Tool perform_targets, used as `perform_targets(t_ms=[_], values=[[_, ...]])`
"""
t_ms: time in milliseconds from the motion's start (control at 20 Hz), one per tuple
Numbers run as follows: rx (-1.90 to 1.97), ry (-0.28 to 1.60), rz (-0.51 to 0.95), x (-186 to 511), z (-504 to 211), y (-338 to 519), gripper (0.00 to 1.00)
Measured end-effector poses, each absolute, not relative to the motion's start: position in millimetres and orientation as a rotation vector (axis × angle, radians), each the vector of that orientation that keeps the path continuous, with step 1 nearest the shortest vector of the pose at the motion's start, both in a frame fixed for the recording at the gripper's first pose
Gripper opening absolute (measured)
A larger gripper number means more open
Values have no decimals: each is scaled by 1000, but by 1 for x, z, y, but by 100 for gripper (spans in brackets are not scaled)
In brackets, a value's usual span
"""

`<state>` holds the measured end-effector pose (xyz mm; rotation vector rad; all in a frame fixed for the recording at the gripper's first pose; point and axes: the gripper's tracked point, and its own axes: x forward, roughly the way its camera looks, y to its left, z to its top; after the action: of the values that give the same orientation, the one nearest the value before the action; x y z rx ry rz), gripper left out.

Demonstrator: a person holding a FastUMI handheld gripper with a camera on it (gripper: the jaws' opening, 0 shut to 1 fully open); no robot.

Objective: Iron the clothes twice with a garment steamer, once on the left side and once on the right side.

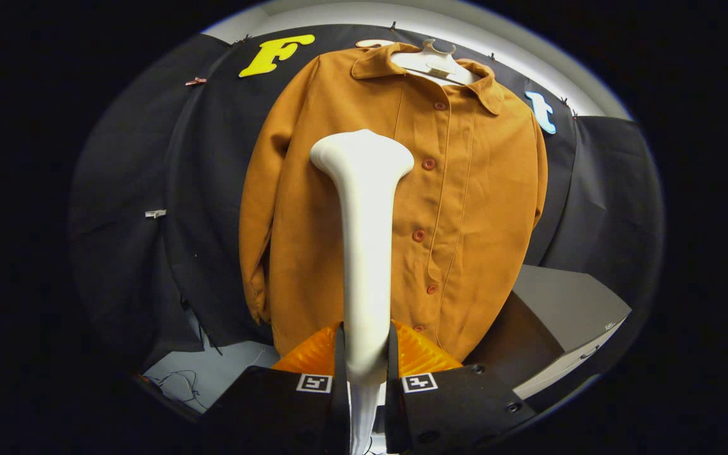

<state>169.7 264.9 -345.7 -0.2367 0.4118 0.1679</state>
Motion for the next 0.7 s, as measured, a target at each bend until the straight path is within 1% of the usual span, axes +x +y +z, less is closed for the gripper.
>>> perform_targets(t_ms=[300, 700], values=[[-252, 493, 184, 145, -380, 250, 25], [-243, 542, 195, 114, -398, 236, 25]])
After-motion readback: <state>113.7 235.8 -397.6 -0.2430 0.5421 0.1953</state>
